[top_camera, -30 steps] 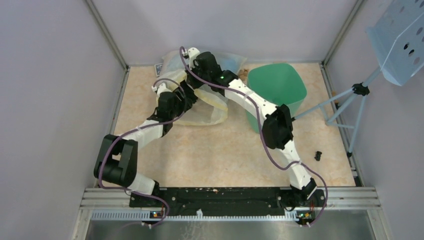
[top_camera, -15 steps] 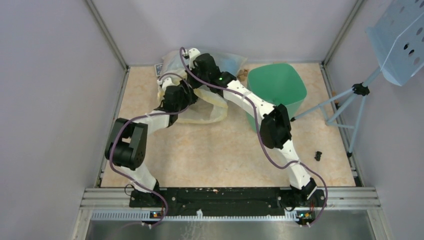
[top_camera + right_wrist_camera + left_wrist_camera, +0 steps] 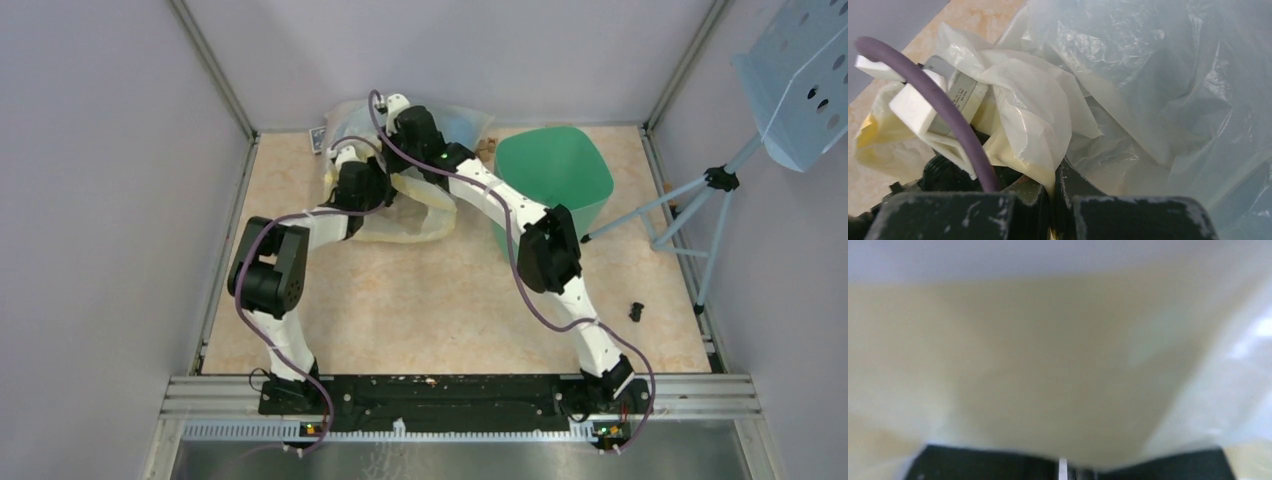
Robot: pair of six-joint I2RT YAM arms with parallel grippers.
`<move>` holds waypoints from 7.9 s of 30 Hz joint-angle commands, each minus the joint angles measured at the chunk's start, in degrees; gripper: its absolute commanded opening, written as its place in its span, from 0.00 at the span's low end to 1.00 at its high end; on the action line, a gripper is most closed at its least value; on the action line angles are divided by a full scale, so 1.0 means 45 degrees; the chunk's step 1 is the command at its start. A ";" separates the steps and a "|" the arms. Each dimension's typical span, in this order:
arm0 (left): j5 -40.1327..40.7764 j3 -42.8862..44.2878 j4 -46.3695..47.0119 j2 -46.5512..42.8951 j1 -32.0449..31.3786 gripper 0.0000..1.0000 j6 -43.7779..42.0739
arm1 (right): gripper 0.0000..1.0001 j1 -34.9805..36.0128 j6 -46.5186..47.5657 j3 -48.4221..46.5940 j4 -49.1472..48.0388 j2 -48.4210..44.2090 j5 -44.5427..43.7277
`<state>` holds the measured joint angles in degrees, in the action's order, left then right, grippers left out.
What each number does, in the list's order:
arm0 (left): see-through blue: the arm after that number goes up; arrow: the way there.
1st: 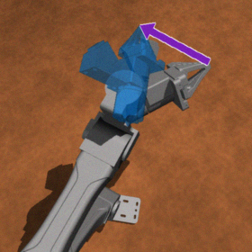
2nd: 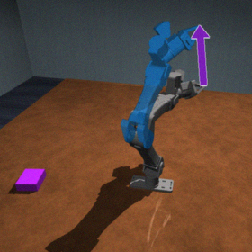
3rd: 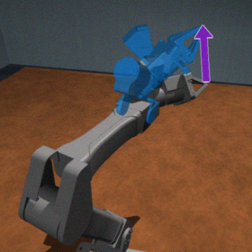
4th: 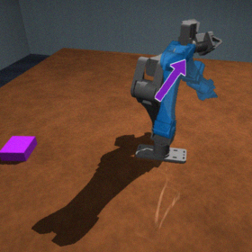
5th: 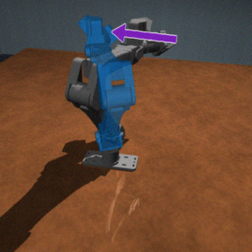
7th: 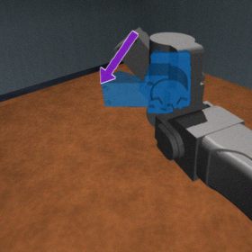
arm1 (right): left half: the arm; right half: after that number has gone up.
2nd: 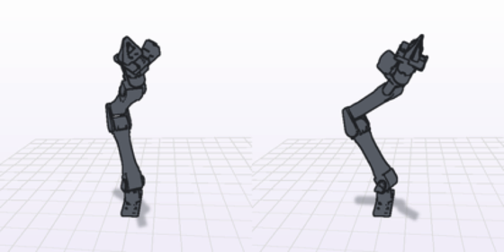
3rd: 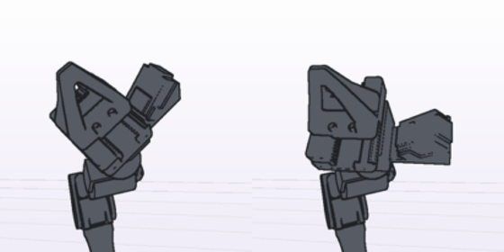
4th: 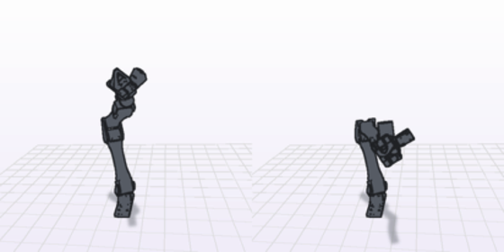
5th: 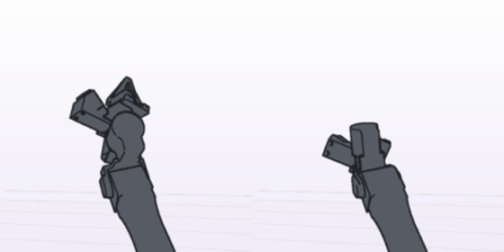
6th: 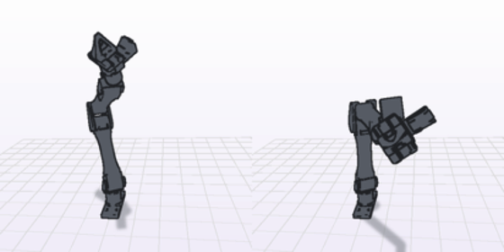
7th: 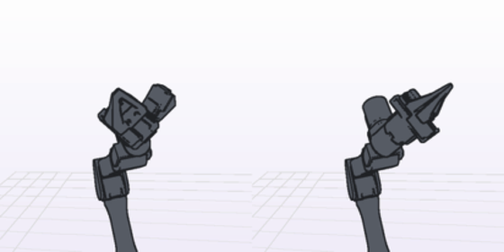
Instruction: Put the trash bags into the trash bin
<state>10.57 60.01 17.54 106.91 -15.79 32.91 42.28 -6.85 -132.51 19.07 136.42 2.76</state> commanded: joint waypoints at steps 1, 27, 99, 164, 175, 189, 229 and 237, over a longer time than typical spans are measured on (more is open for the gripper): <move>-0.0606 0.1239 -0.2046 -0.1049 -0.0085 0.01 -0.0573 | 0.00 -0.0367 -0.0653 -0.0978 -0.0766 0.0512 0.0192; -0.8221 0.0456 -0.9930 -1.0023 -0.0084 0.00 -0.2116 | 0.41 -0.0532 -0.1091 -0.0164 0.1057 -0.0991 0.1435; -0.7928 -0.6609 -0.6113 -1.3206 -0.3497 0.78 0.1517 | 0.00 0.3789 -0.2135 2.1311 -0.2323 -1.5307 -0.0302; -0.4710 -0.8705 -0.5561 -1.2740 -0.2096 0.00 0.3398 | 0.52 0.5194 -0.4713 2.0736 -0.3770 -1.3948 -0.0224; -0.3080 -0.7485 -0.6262 -1.1923 -0.0387 0.00 0.2564 | 0.00 0.5061 -0.5194 1.9858 0.0534 -1.5207 -0.4246; -0.5363 -0.4248 -0.5332 -0.8258 0.0768 0.00 0.1463 | 0.00 0.2767 -0.5659 2.0613 0.1500 -1.8602 -0.3229; -0.7443 -0.6245 -0.8263 -1.2922 -0.2134 0.73 -0.0299 | 0.57 0.2769 -0.3710 1.9463 0.1017 -1.6910 -0.2104; -0.7203 -0.7090 -0.6125 -1.1910 -0.2118 0.52 0.1151 | 0.52 0.5076 -0.1965 1.7894 0.1366 -1.5662 -0.3804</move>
<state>-22.13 29.71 -19.09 52.16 -25.23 34.26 59.09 -21.80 -45.91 25.89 63.05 -9.19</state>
